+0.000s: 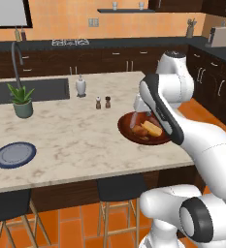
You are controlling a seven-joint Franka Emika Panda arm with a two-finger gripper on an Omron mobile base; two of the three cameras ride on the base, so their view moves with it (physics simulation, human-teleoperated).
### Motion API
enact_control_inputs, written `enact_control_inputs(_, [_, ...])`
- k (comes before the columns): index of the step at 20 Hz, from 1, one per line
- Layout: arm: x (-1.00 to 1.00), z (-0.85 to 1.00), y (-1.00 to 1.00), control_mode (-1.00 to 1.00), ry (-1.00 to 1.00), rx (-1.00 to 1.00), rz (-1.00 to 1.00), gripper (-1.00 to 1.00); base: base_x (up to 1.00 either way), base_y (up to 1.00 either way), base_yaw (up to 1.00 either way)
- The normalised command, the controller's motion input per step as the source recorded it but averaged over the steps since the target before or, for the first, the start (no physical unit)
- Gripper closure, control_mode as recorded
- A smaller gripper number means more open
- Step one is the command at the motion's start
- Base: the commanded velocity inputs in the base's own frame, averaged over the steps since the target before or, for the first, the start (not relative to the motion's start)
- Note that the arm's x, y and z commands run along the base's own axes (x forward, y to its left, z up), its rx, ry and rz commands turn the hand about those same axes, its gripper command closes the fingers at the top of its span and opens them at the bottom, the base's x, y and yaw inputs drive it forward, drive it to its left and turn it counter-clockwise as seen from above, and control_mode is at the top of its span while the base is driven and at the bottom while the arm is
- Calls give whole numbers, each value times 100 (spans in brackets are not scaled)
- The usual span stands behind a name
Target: Place one bun and one sausage from the bowl on each plate.
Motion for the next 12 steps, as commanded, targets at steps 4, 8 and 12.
enact_control_inputs(4, [-1,-1,-17,-100,-3,-2,0,-100,0,0,0])
enact_control_inputs(8, [0,-22,-100,-100,4,-3,0,-100,0,0,0])
enact_control_inputs(12, [23,-51,-100,-100,6,0,0,-100,0,0,0])
